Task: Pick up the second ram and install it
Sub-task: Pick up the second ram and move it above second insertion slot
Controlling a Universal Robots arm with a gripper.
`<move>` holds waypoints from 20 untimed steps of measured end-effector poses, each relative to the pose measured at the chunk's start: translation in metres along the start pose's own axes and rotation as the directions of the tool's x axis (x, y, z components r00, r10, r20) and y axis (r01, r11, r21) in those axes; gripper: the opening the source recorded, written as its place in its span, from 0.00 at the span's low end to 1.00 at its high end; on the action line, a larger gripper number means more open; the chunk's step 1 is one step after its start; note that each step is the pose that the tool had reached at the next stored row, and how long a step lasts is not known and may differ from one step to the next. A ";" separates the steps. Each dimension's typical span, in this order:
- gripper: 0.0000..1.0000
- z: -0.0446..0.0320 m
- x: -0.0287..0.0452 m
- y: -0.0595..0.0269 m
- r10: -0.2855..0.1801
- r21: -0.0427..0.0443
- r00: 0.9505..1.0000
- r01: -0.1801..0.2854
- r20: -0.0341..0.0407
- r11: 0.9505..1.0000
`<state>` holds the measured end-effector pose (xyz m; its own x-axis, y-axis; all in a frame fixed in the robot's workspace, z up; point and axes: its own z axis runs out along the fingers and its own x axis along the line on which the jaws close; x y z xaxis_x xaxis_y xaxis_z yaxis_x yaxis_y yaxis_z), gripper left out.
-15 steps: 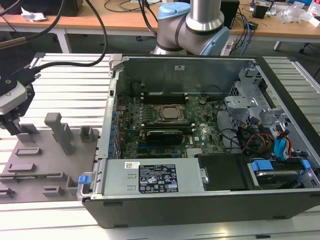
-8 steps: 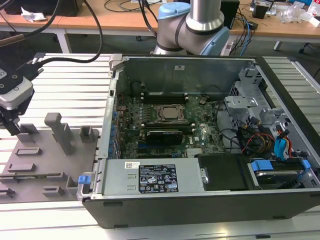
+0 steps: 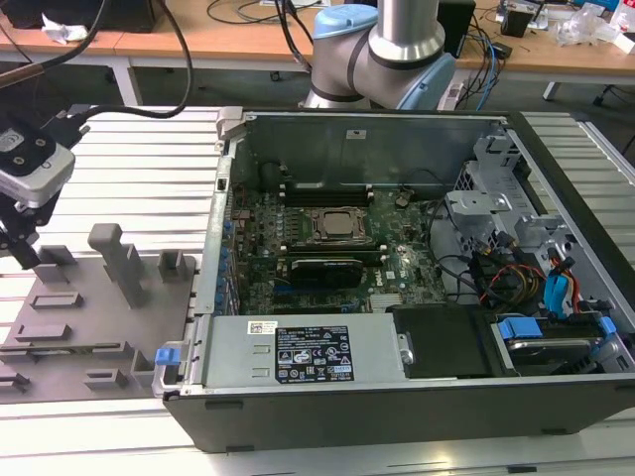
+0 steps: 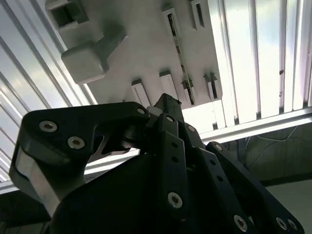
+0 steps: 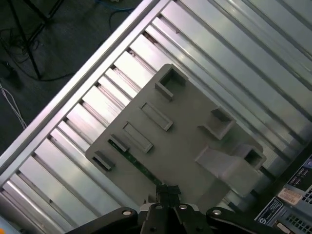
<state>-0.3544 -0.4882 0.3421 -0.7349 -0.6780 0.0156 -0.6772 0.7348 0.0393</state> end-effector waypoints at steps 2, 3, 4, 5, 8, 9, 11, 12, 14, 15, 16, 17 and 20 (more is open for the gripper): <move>0.11 0.0000 0.0000 0.0000 -0.027 0.000 1.000 0.027 -0.001 1.000; 0.11 0.0000 0.0000 0.0000 -0.038 0.001 0.999 0.038 -0.001 0.999; 0.11 0.0000 0.0000 0.0000 -0.060 0.001 0.998 0.060 -0.002 0.998; 0.11 0.0000 0.0000 0.0000 -0.074 0.001 0.997 0.074 -0.003 0.997; 0.11 0.0000 0.0000 0.0000 -0.108 0.001 0.994 0.108 -0.004 0.994; 0.11 0.0000 0.0000 0.0000 -0.117 0.002 0.993 0.117 -0.005 0.993; 0.11 0.0000 0.0000 0.0000 -0.153 0.002 0.988 0.153 -0.006 0.988; 0.11 0.0000 0.0000 0.0000 -0.171 0.002 0.985 0.171 -0.007 0.985; 0.11 0.0000 0.0000 0.0000 -0.213 0.002 0.977 0.213 -0.009 0.977; 0.11 0.0000 0.0000 0.0000 -0.240 0.003 0.971 0.240 -0.010 0.971; 0.11 0.0000 0.0000 0.0000 -0.253 0.003 0.967 0.253 -0.010 0.967; 0.11 0.0000 0.0000 0.0000 -0.274 0.003 0.962 0.274 -0.011 0.962; 0.11 0.0000 0.0000 0.0000 -0.310 0.003 0.951 0.310 -0.013 0.951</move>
<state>-0.3544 -0.4882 0.3421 -0.4885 -0.8724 0.0156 -0.8716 0.4887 0.0392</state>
